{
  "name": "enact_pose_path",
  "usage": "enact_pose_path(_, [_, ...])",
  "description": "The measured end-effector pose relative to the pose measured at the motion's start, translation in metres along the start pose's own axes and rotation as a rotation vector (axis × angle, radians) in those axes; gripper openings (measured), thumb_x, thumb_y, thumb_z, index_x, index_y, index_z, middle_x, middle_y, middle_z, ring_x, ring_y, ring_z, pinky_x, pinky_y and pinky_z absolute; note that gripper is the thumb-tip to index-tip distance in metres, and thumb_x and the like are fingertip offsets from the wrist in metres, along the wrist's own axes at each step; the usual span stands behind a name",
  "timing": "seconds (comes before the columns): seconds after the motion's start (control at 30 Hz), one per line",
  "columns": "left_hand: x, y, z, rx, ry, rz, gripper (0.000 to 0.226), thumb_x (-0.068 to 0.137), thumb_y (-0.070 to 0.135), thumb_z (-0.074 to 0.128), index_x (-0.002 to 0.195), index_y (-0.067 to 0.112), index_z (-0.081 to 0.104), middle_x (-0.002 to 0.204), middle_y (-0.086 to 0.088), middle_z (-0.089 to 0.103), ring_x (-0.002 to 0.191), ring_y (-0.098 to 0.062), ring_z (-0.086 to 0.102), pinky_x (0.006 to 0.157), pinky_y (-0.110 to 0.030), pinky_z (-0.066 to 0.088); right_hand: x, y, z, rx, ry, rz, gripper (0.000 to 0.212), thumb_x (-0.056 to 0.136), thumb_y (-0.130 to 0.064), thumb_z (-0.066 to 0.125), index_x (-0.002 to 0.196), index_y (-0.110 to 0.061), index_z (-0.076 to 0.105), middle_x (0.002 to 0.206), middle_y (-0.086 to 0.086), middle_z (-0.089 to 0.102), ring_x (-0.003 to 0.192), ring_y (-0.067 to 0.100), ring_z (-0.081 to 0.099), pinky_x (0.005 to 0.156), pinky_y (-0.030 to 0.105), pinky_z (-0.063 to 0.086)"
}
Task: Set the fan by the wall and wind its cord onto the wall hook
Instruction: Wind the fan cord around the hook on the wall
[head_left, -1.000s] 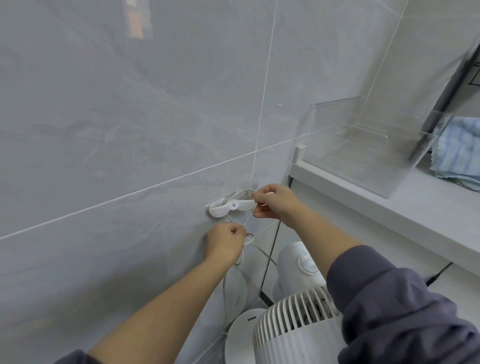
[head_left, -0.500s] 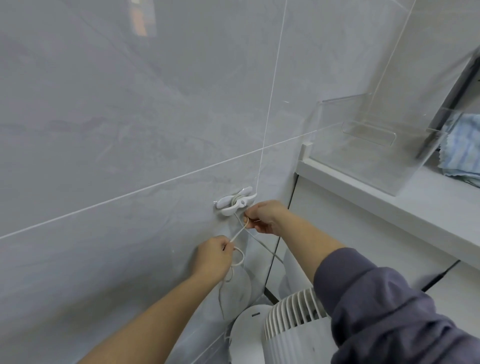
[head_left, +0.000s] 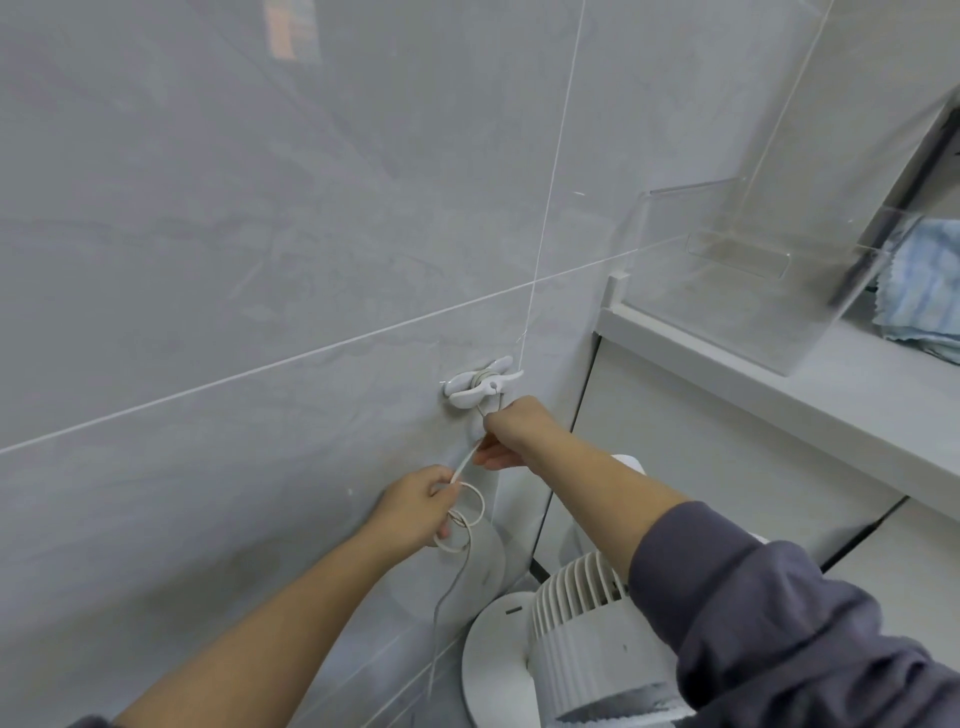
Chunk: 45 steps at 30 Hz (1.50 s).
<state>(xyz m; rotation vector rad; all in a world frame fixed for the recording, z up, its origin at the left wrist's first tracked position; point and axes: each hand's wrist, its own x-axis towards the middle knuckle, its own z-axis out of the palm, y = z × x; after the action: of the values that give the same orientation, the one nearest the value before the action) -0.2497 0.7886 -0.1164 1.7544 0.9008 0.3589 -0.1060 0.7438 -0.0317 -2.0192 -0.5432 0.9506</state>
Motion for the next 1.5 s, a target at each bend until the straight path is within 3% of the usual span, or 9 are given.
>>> enact_pose_path(0.27, [-0.008, 0.006, -0.007, -0.193, -0.179, -0.071, 0.034, 0.089, 0.004, 0.047, 0.096, 0.032, 0.065, 0.089, -0.006, 0.059, 0.063, -0.016, 0.065, 0.06, -0.037, 0.058, -0.009, 0.0, 0.004, -0.019, -0.045, 0.04, 0.028, 0.095, 0.003, 0.039, 0.075, 0.002, 0.058, 0.071, 0.012, 0.068, 0.057, 0.022, 0.064, 0.069, 0.035, 0.058])
enact_pose_path(0.4, [-0.015, 0.007, -0.012, -0.263, -0.178, -0.108, 0.028, 0.091, 0.004, 0.046, 0.101, 0.022, 0.066, 0.089, -0.004, 0.064, 0.065, -0.016, 0.068, 0.054, -0.032, 0.055, -0.012, 0.002, 0.003, -0.027, -0.042, 0.034, 0.026, 0.095, 0.001, 0.041, 0.075, 0.0, 0.057, 0.069, 0.01, 0.067, 0.055, 0.02, 0.062, 0.066, 0.033, 0.057])
enact_pose_path(0.57, [-0.017, 0.0, -0.007, -0.233, -0.054, -0.202, 0.026, 0.094, 0.004, 0.041, 0.092, 0.019, 0.062, 0.083, -0.004, 0.063, 0.068, -0.017, 0.064, 0.056, -0.029, 0.056, -0.017, 0.0, 0.008, -0.043, -0.056, 0.048, 0.026, 0.097, -0.003, 0.043, 0.077, 0.0, 0.059, 0.057, 0.006, 0.063, 0.039, 0.012, 0.058, 0.045, 0.023, 0.053])
enact_pose_path(0.83, [-0.022, -0.009, -0.001, -0.158, 0.052, -0.154, 0.021, 0.084, -0.002, 0.062, 0.067, 0.009, 0.061, 0.061, -0.011, 0.058, 0.057, -0.019, 0.055, 0.05, -0.02, 0.045, -0.026, 0.008, 0.011, -0.121, -0.131, 0.065, 0.033, 0.098, -0.005, 0.043, 0.067, -0.003, 0.055, 0.1, 0.021, 0.068, 0.063, 0.018, 0.06, 0.068, 0.032, 0.054])
enact_pose_path(0.93, [-0.026, -0.005, -0.003, -0.146, 0.091, -0.099, 0.031, 0.081, -0.011, 0.058, 0.062, 0.013, 0.061, 0.053, -0.004, 0.047, 0.049, -0.016, 0.038, 0.049, -0.022, 0.033, -0.03, 0.01, 0.013, -0.149, -0.173, 0.076, 0.027, 0.098, -0.005, 0.042, 0.074, -0.003, 0.052, 0.09, 0.016, 0.066, 0.063, 0.017, 0.059, 0.068, 0.032, 0.053])
enact_pose_path(1.1, [-0.026, 0.002, -0.006, -0.115, 0.159, -0.103, 0.034, 0.077, -0.016, 0.053, 0.062, 0.012, 0.063, 0.059, -0.009, 0.05, 0.053, -0.018, 0.036, 0.049, -0.024, 0.028, -0.037, 0.011, 0.012, -0.189, -0.239, 0.075, 0.014, 0.099, -0.008, 0.042, 0.102, -0.002, 0.055, 0.08, 0.008, 0.063, 0.075, 0.019, 0.062, 0.067, 0.033, 0.052])
enact_pose_path(1.17, [-0.026, 0.004, -0.007, -0.142, 0.162, -0.11, 0.033, 0.075, -0.019, 0.049, 0.068, 0.009, 0.066, 0.069, -0.016, 0.058, 0.061, -0.019, 0.041, 0.052, -0.026, 0.029, -0.037, 0.011, 0.011, -0.189, -0.265, 0.075, 0.023, 0.099, -0.009, 0.04, 0.115, -0.001, 0.054, 0.083, 0.007, 0.064, 0.075, 0.019, 0.063, 0.07, 0.034, 0.053])
enact_pose_path(1.33, [-0.025, 0.003, -0.004, -0.21, 0.195, -0.08, 0.032, 0.076, -0.02, 0.049, 0.068, 0.009, 0.06, 0.079, -0.018, 0.064, 0.074, -0.023, 0.053, 0.06, -0.027, 0.04, -0.038, 0.012, 0.013, -0.191, -0.308, 0.098, 0.018, 0.1, -0.014, 0.041, 0.11, -0.004, 0.053, 0.081, 0.008, 0.063, 0.068, 0.017, 0.061, 0.075, 0.037, 0.054])
enact_pose_path(1.5, [-0.027, 0.007, -0.006, -0.391, 0.097, -0.048, 0.027, 0.081, -0.018, 0.06, 0.075, 0.007, 0.05, 0.075, -0.01, 0.059, 0.065, -0.019, 0.063, 0.052, -0.016, 0.054, -0.038, 0.019, 0.012, -0.304, -0.404, 0.116, 0.036, 0.094, -0.007, 0.051, 0.129, 0.0, 0.055, 0.109, 0.012, 0.061, 0.097, 0.022, 0.063, 0.098, 0.04, 0.049])
